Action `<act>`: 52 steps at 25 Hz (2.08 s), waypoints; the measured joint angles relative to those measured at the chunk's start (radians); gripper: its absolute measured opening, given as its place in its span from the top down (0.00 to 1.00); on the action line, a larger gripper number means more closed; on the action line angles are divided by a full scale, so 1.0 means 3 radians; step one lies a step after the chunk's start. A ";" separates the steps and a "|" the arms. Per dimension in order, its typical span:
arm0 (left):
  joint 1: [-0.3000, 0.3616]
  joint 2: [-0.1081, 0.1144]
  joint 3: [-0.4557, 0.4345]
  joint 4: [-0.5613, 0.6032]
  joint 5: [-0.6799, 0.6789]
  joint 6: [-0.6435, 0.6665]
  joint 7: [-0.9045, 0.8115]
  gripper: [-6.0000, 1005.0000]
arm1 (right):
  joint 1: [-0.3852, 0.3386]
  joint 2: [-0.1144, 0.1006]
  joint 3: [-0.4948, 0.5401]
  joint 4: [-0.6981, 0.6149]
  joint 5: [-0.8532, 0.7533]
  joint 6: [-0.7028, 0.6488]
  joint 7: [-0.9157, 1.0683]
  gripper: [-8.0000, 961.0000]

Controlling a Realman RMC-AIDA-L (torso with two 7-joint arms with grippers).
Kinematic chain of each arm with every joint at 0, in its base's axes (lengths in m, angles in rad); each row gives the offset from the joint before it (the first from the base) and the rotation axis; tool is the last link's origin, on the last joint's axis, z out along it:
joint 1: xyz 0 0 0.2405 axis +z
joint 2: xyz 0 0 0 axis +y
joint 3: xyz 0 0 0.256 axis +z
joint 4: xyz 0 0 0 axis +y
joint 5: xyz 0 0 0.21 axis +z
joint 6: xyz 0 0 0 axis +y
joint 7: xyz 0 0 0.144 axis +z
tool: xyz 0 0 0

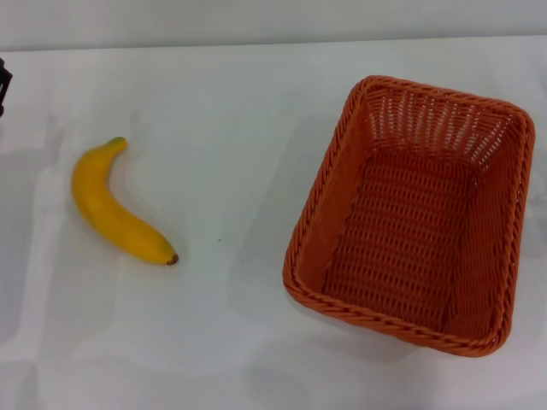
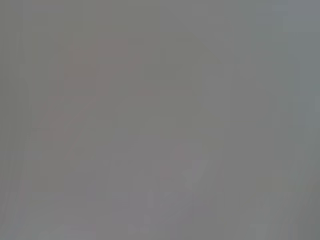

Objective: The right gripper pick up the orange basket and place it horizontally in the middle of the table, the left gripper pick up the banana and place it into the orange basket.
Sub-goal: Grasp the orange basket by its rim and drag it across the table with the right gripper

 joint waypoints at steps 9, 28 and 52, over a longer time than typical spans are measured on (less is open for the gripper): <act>0.0016 -0.0002 -0.0005 -0.0004 -0.0040 0.0036 -0.0011 0.13 | -0.0001 -0.0004 0.0000 0.0001 -0.0001 -0.0003 0.0016 0.16; 0.0095 -0.0001 -0.0046 -0.0100 -0.0179 0.0025 -0.0031 0.13 | -0.0008 -0.0359 -0.0904 -0.1723 -0.1542 -0.0116 0.2648 0.21; 0.0059 0.0010 -0.0051 -0.0067 -0.0303 0.0038 -0.0031 0.13 | 0.1388 -0.0071 -0.0995 -0.3298 -0.6232 0.1127 0.5619 0.27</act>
